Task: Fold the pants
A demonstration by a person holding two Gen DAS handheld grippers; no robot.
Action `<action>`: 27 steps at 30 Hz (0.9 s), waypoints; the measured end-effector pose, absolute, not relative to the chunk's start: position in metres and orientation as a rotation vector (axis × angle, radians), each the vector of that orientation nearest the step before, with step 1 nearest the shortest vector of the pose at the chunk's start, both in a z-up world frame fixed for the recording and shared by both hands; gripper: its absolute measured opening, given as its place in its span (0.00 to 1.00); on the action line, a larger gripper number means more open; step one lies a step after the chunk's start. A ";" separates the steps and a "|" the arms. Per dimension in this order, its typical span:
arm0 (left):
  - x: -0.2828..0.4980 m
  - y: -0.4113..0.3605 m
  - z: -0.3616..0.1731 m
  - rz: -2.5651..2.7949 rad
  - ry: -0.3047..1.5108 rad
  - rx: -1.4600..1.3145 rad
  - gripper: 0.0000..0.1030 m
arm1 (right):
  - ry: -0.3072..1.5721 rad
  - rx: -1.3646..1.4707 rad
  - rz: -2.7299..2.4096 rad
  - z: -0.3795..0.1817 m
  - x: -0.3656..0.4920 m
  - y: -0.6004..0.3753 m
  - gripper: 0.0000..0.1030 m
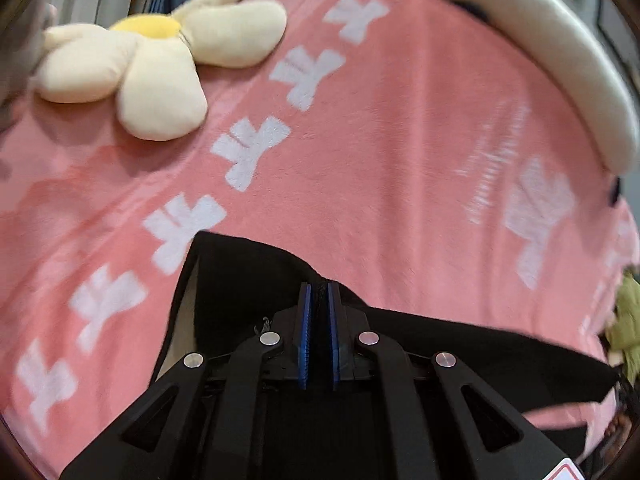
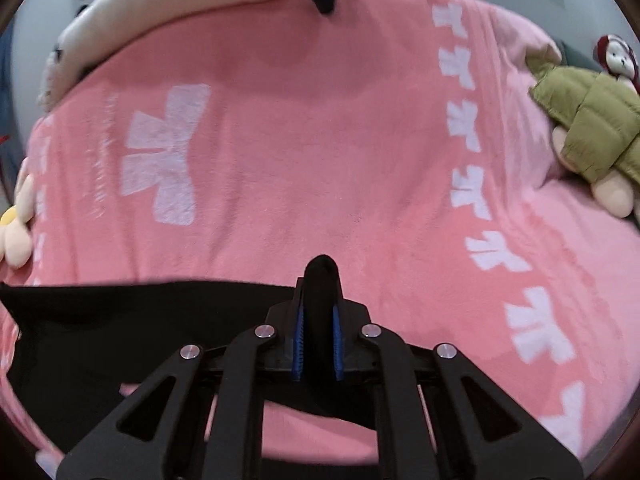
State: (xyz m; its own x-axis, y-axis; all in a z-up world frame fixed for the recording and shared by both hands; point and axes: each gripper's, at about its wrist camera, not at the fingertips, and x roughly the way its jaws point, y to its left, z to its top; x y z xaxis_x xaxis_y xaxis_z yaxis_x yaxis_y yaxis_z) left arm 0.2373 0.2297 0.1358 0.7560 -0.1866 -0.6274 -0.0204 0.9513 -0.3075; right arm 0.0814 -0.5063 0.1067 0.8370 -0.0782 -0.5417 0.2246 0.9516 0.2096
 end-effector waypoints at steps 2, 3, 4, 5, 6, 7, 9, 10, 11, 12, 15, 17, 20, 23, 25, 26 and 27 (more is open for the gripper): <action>0.205 0.232 0.138 -0.107 0.722 -0.313 0.05 | 0.579 0.265 -0.164 0.100 0.056 -0.506 0.09; 0.186 0.238 0.135 -0.108 0.737 -0.328 0.00 | 0.595 0.261 -0.168 0.094 0.045 -0.505 0.09; 0.169 0.242 0.130 -0.101 0.749 -0.338 0.00 | 0.625 0.270 -0.175 0.082 0.031 -0.507 0.10; 0.155 0.245 0.124 -0.075 0.759 -0.328 0.00 | 0.661 0.279 -0.181 0.068 0.022 -0.510 0.10; 0.142 0.254 0.114 -0.066 0.771 -0.323 0.00 | 0.692 0.283 -0.197 0.052 0.015 -0.512 0.10; 0.134 0.260 0.106 -0.056 0.788 -0.321 0.00 | 0.714 0.290 -0.202 0.041 0.011 -0.511 0.11; 0.120 0.268 0.084 -0.014 0.835 -0.332 0.00 | 0.767 0.283 -0.219 0.016 0.006 -0.508 0.14; 0.115 0.270 0.073 -0.010 0.860 -0.360 0.00 | 0.780 0.275 -0.237 0.010 0.004 -0.507 0.21; 0.112 0.271 0.063 -0.001 0.885 -0.397 0.01 | 0.782 0.268 -0.255 0.006 0.002 -0.505 0.29; 0.105 0.273 0.057 -0.013 0.896 -0.435 0.18 | 0.763 0.272 -0.288 0.008 -0.003 -0.504 0.35; 0.092 0.269 0.046 -0.039 0.868 -0.612 0.85 | 0.683 0.307 -0.355 0.022 -0.022 -0.503 0.67; 0.093 0.265 0.041 -0.046 0.834 -0.733 0.85 | 0.641 0.352 -0.353 0.031 -0.037 -0.500 0.68; 0.117 0.258 0.025 -0.059 0.865 -0.885 0.85 | 0.622 0.415 -0.311 0.037 -0.054 -0.491 0.68; 0.144 0.247 0.008 -0.057 0.894 -0.962 0.84 | 0.616 0.521 -0.243 0.031 -0.066 -0.480 0.70; 0.156 0.244 0.001 -0.068 0.864 -1.013 0.70 | 0.633 0.589 -0.206 0.021 -0.069 -0.474 0.70; 0.158 0.244 0.000 -0.068 0.855 -1.023 0.60 | 0.649 0.631 -0.173 0.015 -0.068 -0.470 0.70; 0.162 0.244 0.000 -0.058 0.859 -1.017 0.37 | 0.653 0.647 -0.161 0.012 -0.067 -0.469 0.70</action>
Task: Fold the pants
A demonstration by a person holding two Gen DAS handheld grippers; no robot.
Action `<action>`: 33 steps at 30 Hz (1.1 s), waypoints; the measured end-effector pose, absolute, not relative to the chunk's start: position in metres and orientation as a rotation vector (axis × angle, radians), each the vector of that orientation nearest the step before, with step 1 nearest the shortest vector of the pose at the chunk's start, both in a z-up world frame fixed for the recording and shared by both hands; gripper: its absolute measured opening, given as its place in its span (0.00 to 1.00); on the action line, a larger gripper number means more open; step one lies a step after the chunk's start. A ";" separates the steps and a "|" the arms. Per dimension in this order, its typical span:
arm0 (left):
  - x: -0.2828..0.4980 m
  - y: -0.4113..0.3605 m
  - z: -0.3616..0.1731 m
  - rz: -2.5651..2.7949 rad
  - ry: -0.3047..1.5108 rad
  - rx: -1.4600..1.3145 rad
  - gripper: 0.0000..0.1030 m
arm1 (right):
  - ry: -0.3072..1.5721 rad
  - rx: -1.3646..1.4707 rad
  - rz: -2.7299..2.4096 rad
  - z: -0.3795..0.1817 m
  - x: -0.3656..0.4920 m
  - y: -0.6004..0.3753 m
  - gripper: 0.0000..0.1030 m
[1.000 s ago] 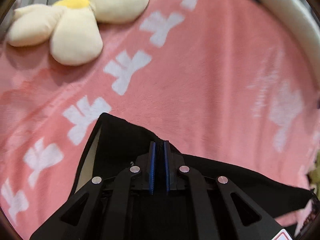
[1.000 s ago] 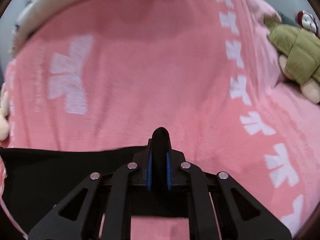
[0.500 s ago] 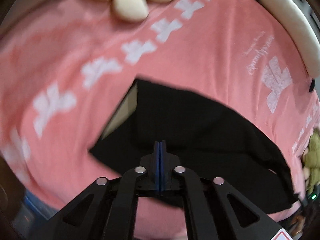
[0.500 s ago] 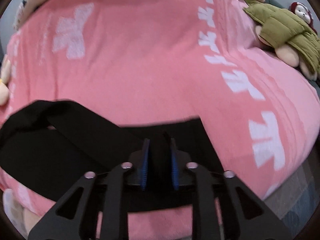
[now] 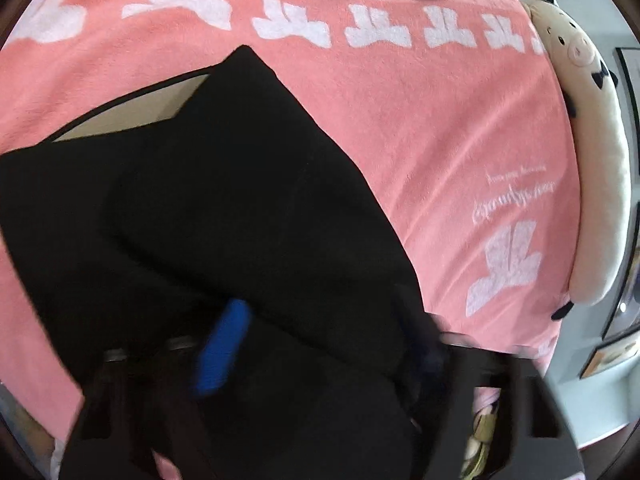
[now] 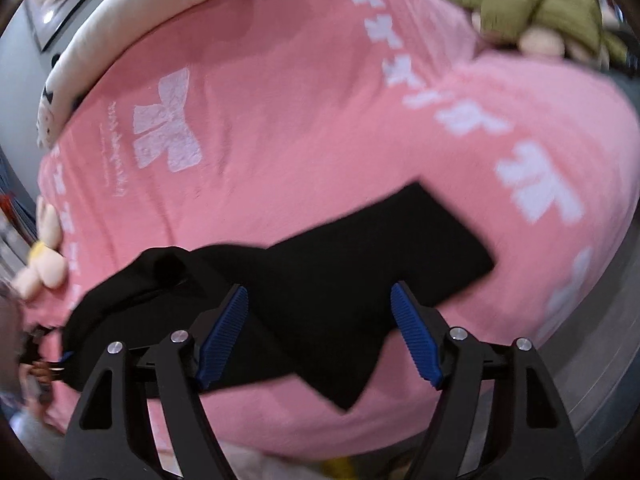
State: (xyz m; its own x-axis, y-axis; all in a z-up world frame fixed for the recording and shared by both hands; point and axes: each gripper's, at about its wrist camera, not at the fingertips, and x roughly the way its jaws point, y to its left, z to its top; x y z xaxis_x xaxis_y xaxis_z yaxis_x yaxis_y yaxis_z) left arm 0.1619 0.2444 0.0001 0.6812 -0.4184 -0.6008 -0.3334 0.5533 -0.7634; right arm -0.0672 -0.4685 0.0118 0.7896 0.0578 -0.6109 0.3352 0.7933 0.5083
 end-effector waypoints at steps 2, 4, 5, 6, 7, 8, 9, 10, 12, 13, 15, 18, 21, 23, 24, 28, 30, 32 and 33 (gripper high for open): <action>0.165 0.246 -0.001 -0.054 0.880 -1.009 0.08 | 0.659 0.706 -0.128 0.005 -0.060 -0.466 0.70; 0.162 0.253 0.000 -0.041 0.890 -1.007 0.07 | 0.689 0.752 -0.135 -0.001 -0.046 -0.469 0.70; 0.160 0.256 0.000 -0.036 0.892 -1.001 0.07 | 0.697 0.745 -0.186 -0.001 -0.043 -0.472 0.70; 0.158 0.258 0.003 -0.036 0.894 -0.994 0.07 | 0.693 0.736 -0.220 0.000 -0.044 -0.474 0.70; 0.157 0.260 0.005 -0.048 0.896 -0.989 0.07 | 0.675 0.719 -0.273 0.002 -0.050 -0.477 0.70; 0.154 0.262 0.007 -0.054 0.898 -0.987 0.06 | 0.668 0.709 -0.299 0.001 -0.055 -0.479 0.72; 0.153 0.264 0.009 -0.061 0.899 -0.984 0.07 | 0.681 0.708 -0.312 -0.003 -0.057 -0.480 0.74; 0.151 0.264 0.012 -0.066 0.899 -0.975 0.06 | 0.727 0.719 -0.305 -0.014 -0.057 -0.481 0.75; 0.149 0.265 0.013 -0.076 0.904 -0.954 0.06 | 0.793 0.720 -0.276 -0.036 -0.052 -0.475 0.71; 0.148 0.265 0.013 -0.077 0.911 -0.941 0.06 | 0.822 0.702 -0.262 -0.043 -0.047 -0.469 0.44; 0.150 0.264 0.012 -0.077 0.923 -0.926 0.06 | 0.846 0.666 -0.251 -0.043 -0.040 -0.462 0.16; 0.154 0.267 0.038 -0.092 0.903 -0.889 0.05 | 0.734 0.587 -0.206 0.021 -0.033 -0.469 0.09; 0.156 0.272 0.086 -0.122 0.867 -0.779 0.05 | 0.617 0.469 -0.232 0.087 -0.034 -0.488 0.07; 0.158 0.273 0.105 -0.116 0.876 -0.699 0.05 | 0.630 0.354 -0.320 0.096 -0.029 -0.500 0.07; 0.159 0.274 0.107 -0.082 0.892 -0.643 0.05 | 0.669 0.305 -0.361 0.087 -0.023 -0.507 0.07; 0.162 0.277 0.055 -0.004 1.033 -0.550 0.06 | 0.924 0.374 -0.437 -0.003 -0.008 -0.545 0.09; 0.156 0.283 0.025 0.025 1.102 -0.558 0.07 | 0.889 0.363 -0.478 -0.011 -0.021 -0.532 0.14; 0.144 0.288 0.012 0.015 1.105 -0.600 0.09 | 0.842 0.370 -0.470 -0.005 -0.036 -0.522 0.30; 0.135 0.290 0.012 0.008 1.081 -0.629 0.13 | 0.818 0.364 -0.476 -0.002 -0.043 -0.515 0.40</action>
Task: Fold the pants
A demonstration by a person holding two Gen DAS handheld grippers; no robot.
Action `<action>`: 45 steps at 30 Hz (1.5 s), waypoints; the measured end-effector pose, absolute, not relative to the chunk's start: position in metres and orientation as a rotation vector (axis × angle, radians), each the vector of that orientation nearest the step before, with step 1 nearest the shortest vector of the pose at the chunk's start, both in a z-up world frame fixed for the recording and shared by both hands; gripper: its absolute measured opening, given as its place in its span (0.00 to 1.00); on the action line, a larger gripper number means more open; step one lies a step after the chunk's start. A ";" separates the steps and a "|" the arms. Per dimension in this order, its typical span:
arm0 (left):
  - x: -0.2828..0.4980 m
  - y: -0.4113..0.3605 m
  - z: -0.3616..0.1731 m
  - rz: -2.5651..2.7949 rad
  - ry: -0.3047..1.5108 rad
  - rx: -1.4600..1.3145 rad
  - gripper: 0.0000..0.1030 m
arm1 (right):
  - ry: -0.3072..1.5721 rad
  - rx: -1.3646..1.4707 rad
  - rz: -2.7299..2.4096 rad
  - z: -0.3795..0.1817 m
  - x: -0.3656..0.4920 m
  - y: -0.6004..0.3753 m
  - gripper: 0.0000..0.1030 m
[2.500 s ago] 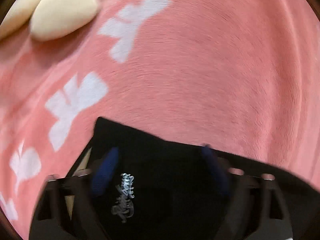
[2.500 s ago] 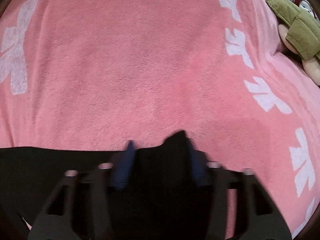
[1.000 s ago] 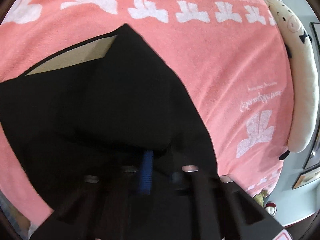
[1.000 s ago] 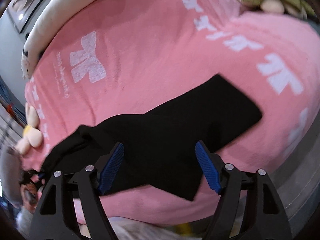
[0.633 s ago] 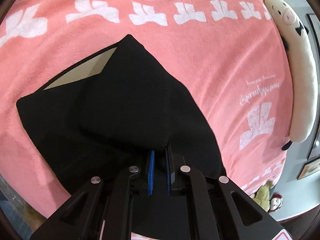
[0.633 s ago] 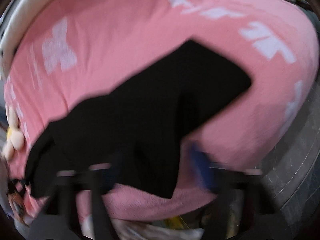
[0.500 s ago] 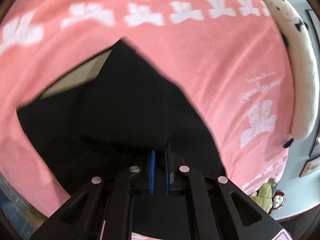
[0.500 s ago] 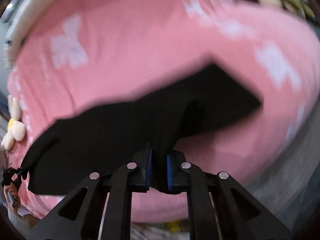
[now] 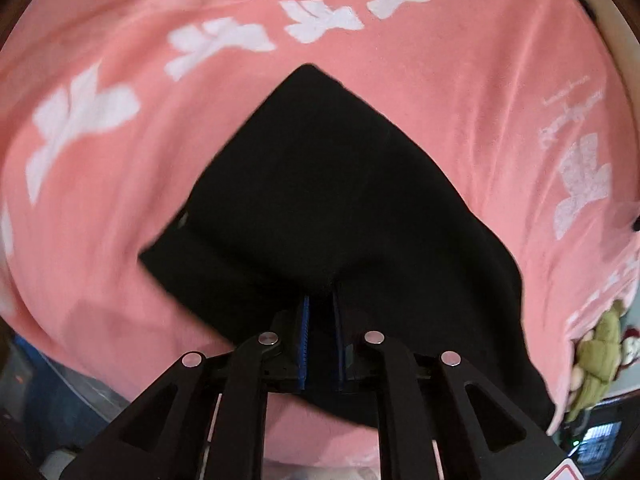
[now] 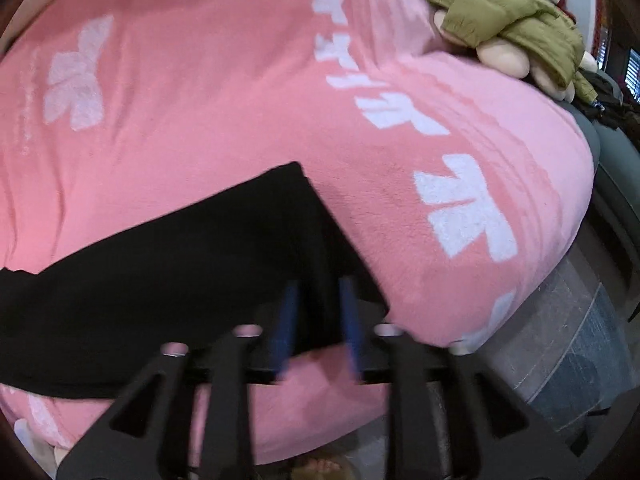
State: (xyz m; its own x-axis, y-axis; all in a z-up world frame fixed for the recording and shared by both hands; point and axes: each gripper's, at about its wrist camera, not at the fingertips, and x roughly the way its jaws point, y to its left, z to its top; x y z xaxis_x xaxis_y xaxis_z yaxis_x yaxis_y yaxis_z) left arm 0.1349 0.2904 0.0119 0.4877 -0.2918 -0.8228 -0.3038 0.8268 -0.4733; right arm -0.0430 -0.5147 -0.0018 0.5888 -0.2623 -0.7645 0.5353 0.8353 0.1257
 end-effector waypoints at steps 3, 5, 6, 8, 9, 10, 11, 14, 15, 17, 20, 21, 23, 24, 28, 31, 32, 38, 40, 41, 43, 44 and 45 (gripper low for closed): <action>0.111 0.294 0.023 0.049 0.993 -0.655 0.64 | 0.751 0.347 -0.460 0.013 -0.053 -0.489 0.51; 0.097 0.295 0.029 0.069 0.925 -0.677 0.68 | 0.732 0.381 -0.411 0.019 -0.056 -0.467 0.51; 0.095 0.296 0.029 0.057 0.912 -0.696 0.71 | 0.722 0.408 -0.375 0.021 -0.058 -0.453 0.51; 0.095 0.297 0.026 0.026 0.898 -0.760 0.73 | 0.714 0.453 -0.290 0.022 -0.057 -0.421 0.51; 0.097 0.296 0.024 0.021 0.898 -0.781 0.73 | 0.717 0.469 -0.256 0.022 -0.057 -0.406 0.51; 0.102 0.293 0.020 0.016 0.902 -0.804 0.73 | 0.732 0.479 -0.204 0.021 -0.054 -0.385 0.51; 0.105 0.290 0.018 0.010 0.905 -0.819 0.73 | 0.743 0.475 -0.177 0.021 -0.053 -0.370 0.51; 0.120 0.282 0.017 0.010 0.910 -0.847 0.73 | 0.765 0.429 -0.109 0.024 -0.048 -0.321 0.51; 0.122 0.282 0.015 -0.006 0.907 -0.867 0.73 | 0.768 0.417 -0.090 0.024 -0.045 -0.307 0.52; 0.128 0.277 0.011 -0.028 0.921 -0.894 0.73 | 0.785 0.408 -0.035 0.021 -0.041 -0.284 0.57; 0.144 0.275 -0.008 -0.031 1.008 -0.883 0.13 | 0.796 0.391 -0.018 0.021 -0.037 -0.266 0.58; 0.144 0.278 -0.014 -0.050 1.030 -0.913 0.05 | 0.797 0.393 -0.015 0.022 -0.038 -0.264 0.58; 0.124 0.287 0.004 -0.096 0.963 -0.949 0.05 | 0.773 0.389 -0.010 0.033 -0.042 -0.262 0.58; 0.113 0.289 0.017 -0.124 0.933 -0.928 0.05 | 0.759 0.382 -0.012 0.038 -0.045 -0.262 0.59; 0.084 0.292 0.024 -0.123 0.977 -0.859 0.06 | 0.791 0.347 -0.057 0.028 -0.041 -0.264 0.68; 0.093 0.287 -0.018 -0.037 1.095 -0.733 0.10 | 0.836 0.427 -0.032 0.016 -0.036 -0.258 0.68; 0.091 0.288 -0.024 -0.042 1.078 -0.762 0.13 | 0.834 0.438 -0.005 0.017 -0.037 -0.254 0.68; 0.081 0.287 -0.004 0.004 0.929 -0.756 0.59 | 0.871 0.132 0.180 0.015 -0.023 -0.168 0.60; 0.086 0.287 0.001 0.028 0.915 -0.745 0.60 | 0.850 0.003 0.166 0.010 -0.012 -0.144 0.60; 0.089 0.288 0.001 0.026 0.913 -0.749 0.60 | 0.845 -0.060 0.164 0.005 -0.004 -0.134 0.56; 0.099 0.287 -0.002 0.037 0.930 -0.742 0.61 | 0.873 -0.165 0.170 -0.010 0.014 -0.119 0.38; 0.098 0.293 -0.006 0.039 0.932 -0.735 0.61 | 0.880 -0.168 0.191 -0.013 0.020 -0.118 0.26; 0.099 0.297 -0.007 0.054 0.935 -0.718 0.61 | 0.879 -0.161 0.206 -0.010 0.023 -0.121 0.15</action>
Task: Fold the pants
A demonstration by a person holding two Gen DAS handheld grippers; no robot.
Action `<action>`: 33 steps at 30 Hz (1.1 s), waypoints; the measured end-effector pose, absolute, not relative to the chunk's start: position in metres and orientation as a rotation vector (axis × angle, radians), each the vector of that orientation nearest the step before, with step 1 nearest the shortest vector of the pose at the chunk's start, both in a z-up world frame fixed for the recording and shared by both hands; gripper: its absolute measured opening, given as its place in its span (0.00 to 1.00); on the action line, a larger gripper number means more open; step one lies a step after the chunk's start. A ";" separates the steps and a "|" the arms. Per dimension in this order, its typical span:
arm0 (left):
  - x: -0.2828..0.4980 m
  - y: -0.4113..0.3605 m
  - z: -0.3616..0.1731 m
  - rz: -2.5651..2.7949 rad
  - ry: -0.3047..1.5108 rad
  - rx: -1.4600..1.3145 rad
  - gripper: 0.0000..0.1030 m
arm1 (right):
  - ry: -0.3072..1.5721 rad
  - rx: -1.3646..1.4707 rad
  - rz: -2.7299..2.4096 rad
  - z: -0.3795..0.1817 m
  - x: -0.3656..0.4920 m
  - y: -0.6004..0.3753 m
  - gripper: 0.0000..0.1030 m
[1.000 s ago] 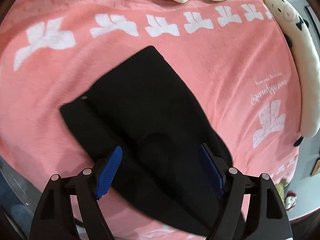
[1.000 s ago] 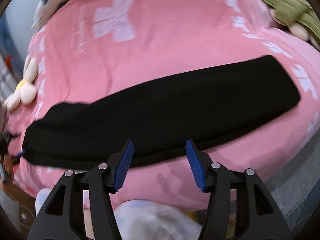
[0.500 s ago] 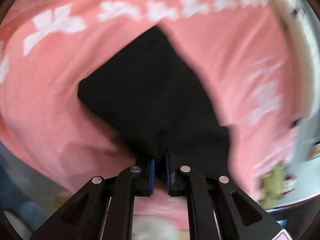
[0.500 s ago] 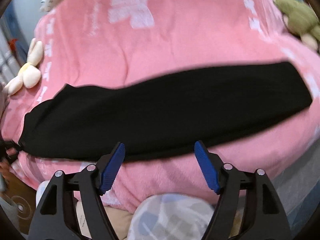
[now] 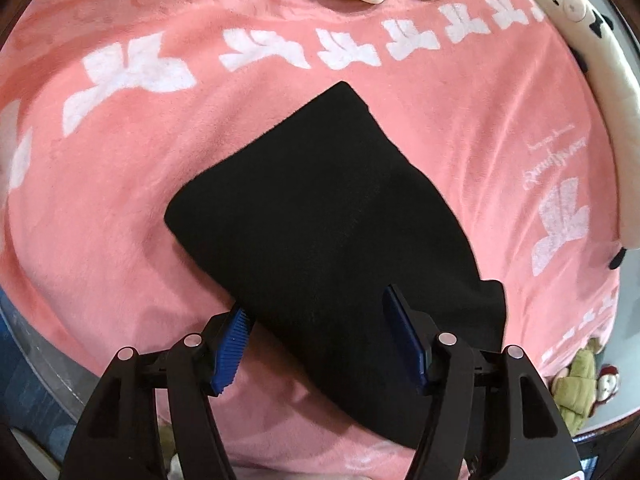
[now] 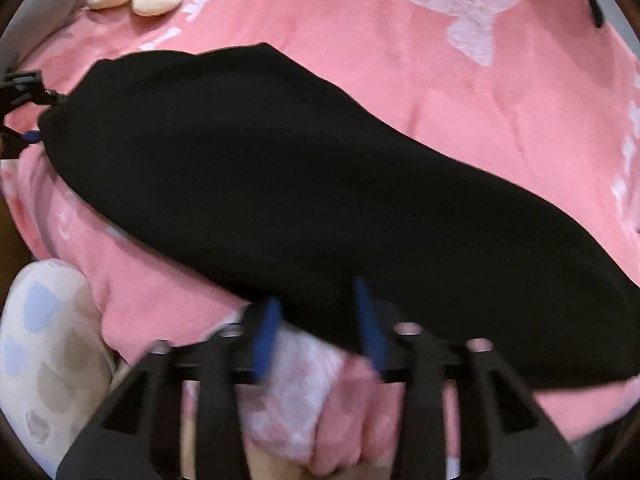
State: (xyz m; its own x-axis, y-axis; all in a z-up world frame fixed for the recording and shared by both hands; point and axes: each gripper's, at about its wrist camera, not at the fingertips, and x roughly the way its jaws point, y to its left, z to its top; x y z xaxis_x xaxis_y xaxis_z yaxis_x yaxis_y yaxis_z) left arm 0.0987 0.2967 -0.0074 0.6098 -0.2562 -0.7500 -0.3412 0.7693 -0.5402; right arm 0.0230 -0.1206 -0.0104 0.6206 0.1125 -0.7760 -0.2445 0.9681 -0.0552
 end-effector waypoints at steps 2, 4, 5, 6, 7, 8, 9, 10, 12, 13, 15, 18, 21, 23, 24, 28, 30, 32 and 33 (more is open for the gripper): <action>0.098 0.304 -0.005 0.095 0.935 -0.676 0.61 | 0.886 -0.135 0.224 0.005 0.025 -0.128 0.03; 0.090 0.311 0.005 0.135 0.904 -0.636 0.61 | 0.878 -0.075 0.265 0.021 0.016 -0.140 0.03; 0.085 0.314 0.013 0.158 0.871 -0.611 0.61 | 0.906 -0.048 0.290 0.019 0.017 -0.144 0.05; 0.079 0.316 0.022 0.212 0.832 -0.566 0.65 | 0.954 -0.040 0.313 0.010 0.017 -0.147 0.07; 0.076 0.317 0.028 0.287 0.806 -0.518 0.69 | 1.009 -0.065 0.306 -0.004 0.018 -0.149 0.09; 0.073 0.318 0.036 0.382 0.780 -0.463 0.69 | 1.020 -0.075 0.302 -0.008 0.017 -0.149 0.10; 0.073 0.317 0.042 0.408 0.764 -0.446 0.69 | 1.005 -0.057 0.313 -0.004 0.014 -0.150 0.12; 0.073 0.316 0.048 0.399 0.747 -0.442 0.69 | 0.967 -0.012 0.327 0.010 0.013 -0.150 0.12; 0.080 0.304 0.063 0.298 0.725 -0.452 0.72 | 0.911 0.094 0.388 0.032 0.021 -0.152 0.12; 0.086 0.295 0.065 0.258 0.738 -0.444 0.76 | 0.879 0.171 0.443 0.044 0.034 -0.150 0.12; 0.112 0.266 0.064 0.136 0.801 -0.400 0.77 | 0.848 0.233 0.491 0.057 0.061 -0.142 0.12; 0.161 0.222 0.038 0.073 0.923 -0.300 0.77 | 0.852 0.229 0.547 0.059 0.120 -0.109 0.12; 0.200 0.205 0.003 0.156 1.010 -0.241 0.76 | 0.901 0.188 0.565 0.040 0.184 -0.074 0.12; 0.209 0.200 0.001 0.215 0.971 -0.207 0.76 | 0.947 0.146 0.536 0.019 0.229 -0.055 0.05; 0.215 0.195 0.002 0.241 0.956 -0.171 0.76 | 0.951 0.117 0.503 0.013 0.240 -0.051 0.03; 0.244 0.197 -0.002 0.336 0.961 -0.135 0.78 | 0.909 0.194 0.415 0.011 0.274 -0.069 0.00; 0.246 0.197 0.004 0.360 0.943 -0.124 0.78 | 0.848 0.195 0.376 0.025 0.256 -0.087 0.06; 0.242 0.199 0.012 0.350 0.923 -0.163 0.77 | 0.793 0.233 0.377 0.034 0.219 -0.119 0.06; 0.233 0.202 0.018 0.329 0.904 -0.206 0.77 | 0.776 0.256 0.368 0.034 0.199 -0.139 0.06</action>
